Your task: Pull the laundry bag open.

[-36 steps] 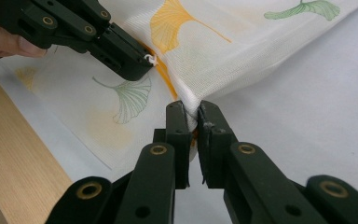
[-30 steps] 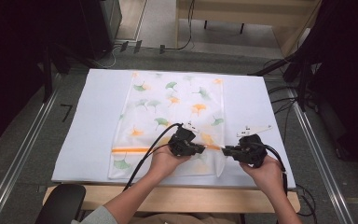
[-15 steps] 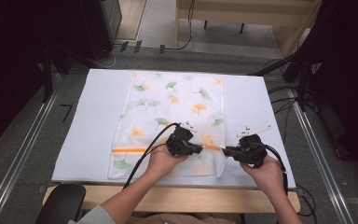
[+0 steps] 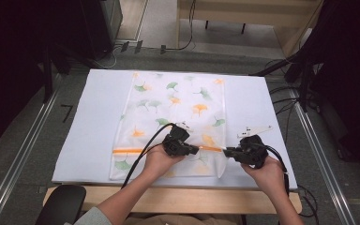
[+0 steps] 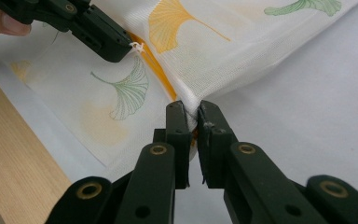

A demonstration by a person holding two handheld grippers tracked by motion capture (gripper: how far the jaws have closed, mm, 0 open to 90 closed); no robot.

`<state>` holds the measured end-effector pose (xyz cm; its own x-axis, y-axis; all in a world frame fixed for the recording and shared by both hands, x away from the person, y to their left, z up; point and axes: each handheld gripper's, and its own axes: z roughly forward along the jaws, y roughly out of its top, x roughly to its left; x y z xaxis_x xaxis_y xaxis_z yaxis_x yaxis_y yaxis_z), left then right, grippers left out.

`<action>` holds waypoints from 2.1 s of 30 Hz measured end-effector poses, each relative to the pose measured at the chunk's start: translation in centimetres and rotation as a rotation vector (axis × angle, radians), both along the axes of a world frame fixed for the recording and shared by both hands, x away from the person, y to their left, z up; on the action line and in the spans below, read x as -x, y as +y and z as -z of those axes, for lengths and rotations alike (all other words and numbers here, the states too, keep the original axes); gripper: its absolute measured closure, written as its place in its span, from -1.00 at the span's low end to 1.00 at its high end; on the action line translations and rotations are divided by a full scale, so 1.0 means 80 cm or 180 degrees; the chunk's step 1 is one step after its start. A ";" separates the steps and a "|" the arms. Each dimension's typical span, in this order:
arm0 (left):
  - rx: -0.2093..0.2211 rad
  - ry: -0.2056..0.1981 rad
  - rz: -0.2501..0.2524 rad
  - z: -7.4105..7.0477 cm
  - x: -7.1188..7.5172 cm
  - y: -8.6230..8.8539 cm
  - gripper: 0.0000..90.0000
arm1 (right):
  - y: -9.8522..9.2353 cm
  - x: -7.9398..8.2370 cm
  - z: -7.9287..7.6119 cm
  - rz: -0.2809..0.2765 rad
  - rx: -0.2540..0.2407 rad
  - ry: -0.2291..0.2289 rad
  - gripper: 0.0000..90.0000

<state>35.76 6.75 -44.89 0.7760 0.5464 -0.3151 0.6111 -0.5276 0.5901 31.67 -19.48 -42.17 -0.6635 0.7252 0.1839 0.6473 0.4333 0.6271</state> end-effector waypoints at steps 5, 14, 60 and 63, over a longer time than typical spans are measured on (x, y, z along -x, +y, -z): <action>-0.0059 -0.0003 0.0000 -0.001 0.000 0.007 1.00 | -0.001 0.000 0.000 0.0006 -0.0002 0.0004 0.90; -0.0167 0.0036 -0.0024 -0.003 -0.002 0.034 1.00 | -0.003 -0.001 0.001 0.0024 -0.0006 0.0021 0.90; -0.0103 0.0239 -0.0262 0.005 -0.001 0.083 1.00 | -0.005 -0.008 0.002 -0.0056 -0.0006 0.0112 0.89; -0.0094 0.0248 -0.0263 0.006 0.000 0.084 1.00 | -0.004 -0.006 0.003 -0.0074 -0.0007 0.0118 0.89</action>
<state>35.78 13.49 -45.37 0.7017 0.6175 -0.3554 0.6966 -0.4899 0.5241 32.15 -19.83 -42.42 -0.6728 0.7094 0.2101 0.6599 0.4471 0.6038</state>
